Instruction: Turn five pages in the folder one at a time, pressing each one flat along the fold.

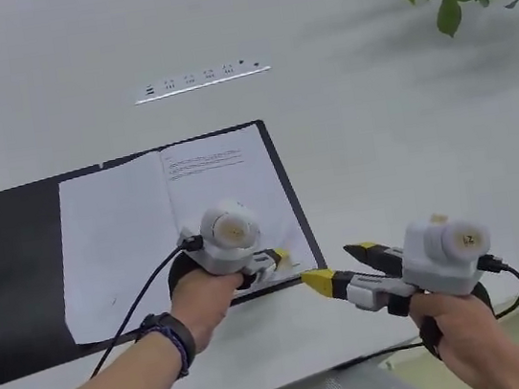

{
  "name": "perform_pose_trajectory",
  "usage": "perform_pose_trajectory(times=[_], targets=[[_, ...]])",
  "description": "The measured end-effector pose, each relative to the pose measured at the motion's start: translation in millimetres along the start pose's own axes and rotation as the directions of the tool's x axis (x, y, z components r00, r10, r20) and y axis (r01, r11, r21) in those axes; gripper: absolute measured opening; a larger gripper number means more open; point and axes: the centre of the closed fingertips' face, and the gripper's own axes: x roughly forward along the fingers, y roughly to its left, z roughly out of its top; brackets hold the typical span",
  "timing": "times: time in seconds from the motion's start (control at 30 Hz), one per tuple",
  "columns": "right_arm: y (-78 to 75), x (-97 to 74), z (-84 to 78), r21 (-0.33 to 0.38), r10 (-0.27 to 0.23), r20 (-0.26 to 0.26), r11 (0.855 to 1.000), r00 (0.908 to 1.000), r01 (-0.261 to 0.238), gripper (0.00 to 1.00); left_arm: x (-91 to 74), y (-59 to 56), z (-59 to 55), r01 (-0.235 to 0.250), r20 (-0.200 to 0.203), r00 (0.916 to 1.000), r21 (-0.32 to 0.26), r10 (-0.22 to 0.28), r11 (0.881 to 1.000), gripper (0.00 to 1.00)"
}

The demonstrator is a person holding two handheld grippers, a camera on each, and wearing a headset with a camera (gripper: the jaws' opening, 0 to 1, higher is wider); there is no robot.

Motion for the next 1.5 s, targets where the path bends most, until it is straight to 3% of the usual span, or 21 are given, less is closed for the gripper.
perform_pose_trajectory(times=[0.33,0.53,0.73,1.03,1.23,1.37,1.5], targets=[[11.9,40.6,27.7,-0.002,0.068,0.024,0.998,0.9974,-0.068,0.57,-2.2,0.0,-1.3,0.005,0.009,0.9999,-0.025,-0.005,1.000,0.30],[9.1,66.4,26.1,0.048,0.089,0.014,0.995,0.9959,-0.090,0.54,-4.2,1.3,-3.0,0.007,0.013,0.9999,-0.033,-0.007,0.999,0.28],[5.2,78.4,25.3,0.092,0.100,0.007,0.991,0.9949,-0.100,0.53,-5.7,1.7,-5.3,0.010,0.014,0.9999,-0.040,-0.010,0.999,0.27],[4.0,74.3,32.0,0.109,0.104,0.028,0.988,0.9942,-0.107,0.42,-10.2,-4.6,-6.7,0.024,0.002,0.9997,-0.032,-0.024,0.999,0.35],[3.0,68.6,30.9,0.139,0.105,0.042,0.984,0.9937,-0.109,0.33,-21.4,-10.1,-7.8,0.034,-0.015,0.9993,-0.064,-0.035,0.997,0.49],[6.5,65.9,27.8,0.146,0.111,0.050,0.982,0.9926,-0.117,0.24,-32.5,-11.5,-7.0,0.022,-0.006,0.9997,-0.060,-0.022,0.998,0.54],[8.6,65.1,25.6,0.160,0.110,0.056,0.980,0.9923,-0.118,0.17,-43.5,-6.2,-3.5,-0.002,0.022,0.9997,-0.100,0.004,0.995,0.57]])
